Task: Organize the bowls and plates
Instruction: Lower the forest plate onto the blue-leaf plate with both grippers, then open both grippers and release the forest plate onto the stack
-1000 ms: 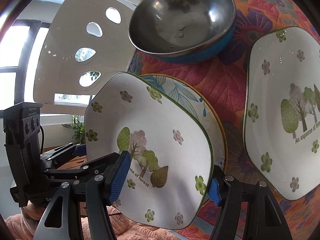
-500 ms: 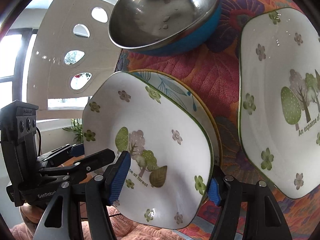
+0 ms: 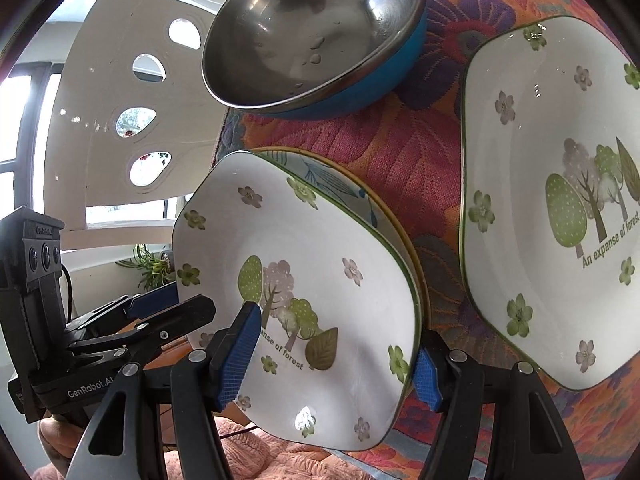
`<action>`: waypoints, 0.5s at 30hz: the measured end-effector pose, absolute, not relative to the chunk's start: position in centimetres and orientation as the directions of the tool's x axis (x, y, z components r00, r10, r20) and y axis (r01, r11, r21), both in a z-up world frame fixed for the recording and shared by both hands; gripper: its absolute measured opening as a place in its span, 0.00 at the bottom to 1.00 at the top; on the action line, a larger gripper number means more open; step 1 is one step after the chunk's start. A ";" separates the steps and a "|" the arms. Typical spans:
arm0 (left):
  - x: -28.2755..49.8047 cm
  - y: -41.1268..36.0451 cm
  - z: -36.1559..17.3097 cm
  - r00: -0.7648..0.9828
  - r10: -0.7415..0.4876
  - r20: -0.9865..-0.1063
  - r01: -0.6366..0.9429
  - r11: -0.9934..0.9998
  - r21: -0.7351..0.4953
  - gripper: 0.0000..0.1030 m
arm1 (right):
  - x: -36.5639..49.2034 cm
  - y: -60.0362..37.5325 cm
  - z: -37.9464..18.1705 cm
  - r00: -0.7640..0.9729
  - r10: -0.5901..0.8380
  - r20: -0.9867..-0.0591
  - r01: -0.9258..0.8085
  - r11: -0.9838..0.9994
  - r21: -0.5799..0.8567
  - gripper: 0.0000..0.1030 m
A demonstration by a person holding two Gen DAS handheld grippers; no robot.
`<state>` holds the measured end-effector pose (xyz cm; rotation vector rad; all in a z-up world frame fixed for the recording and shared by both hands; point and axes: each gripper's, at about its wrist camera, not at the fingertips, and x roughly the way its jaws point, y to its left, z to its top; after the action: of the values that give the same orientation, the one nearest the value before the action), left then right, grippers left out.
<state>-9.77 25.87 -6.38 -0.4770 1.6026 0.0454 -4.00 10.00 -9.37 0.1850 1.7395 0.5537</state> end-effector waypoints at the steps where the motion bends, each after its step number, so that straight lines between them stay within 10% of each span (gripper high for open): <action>1: -9.8 25.8 -6.3 -0.011 -0.274 -0.962 -0.330 0.909 -0.256 0.58 | -3.9 9.9 -9.3 -0.241 0.416 -0.877 -0.168 0.872 0.460 0.65; 15: -10.1 26.5 -5.6 0.012 -0.266 -0.964 -0.379 0.891 -0.251 0.58 | -4.0 7.9 -8.0 -0.193 0.467 -0.863 -0.170 0.851 0.498 0.65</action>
<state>-10.14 26.49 -5.65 -0.5176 1.5789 0.0947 -4.04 7.94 -7.97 0.2334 1.6727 0.5817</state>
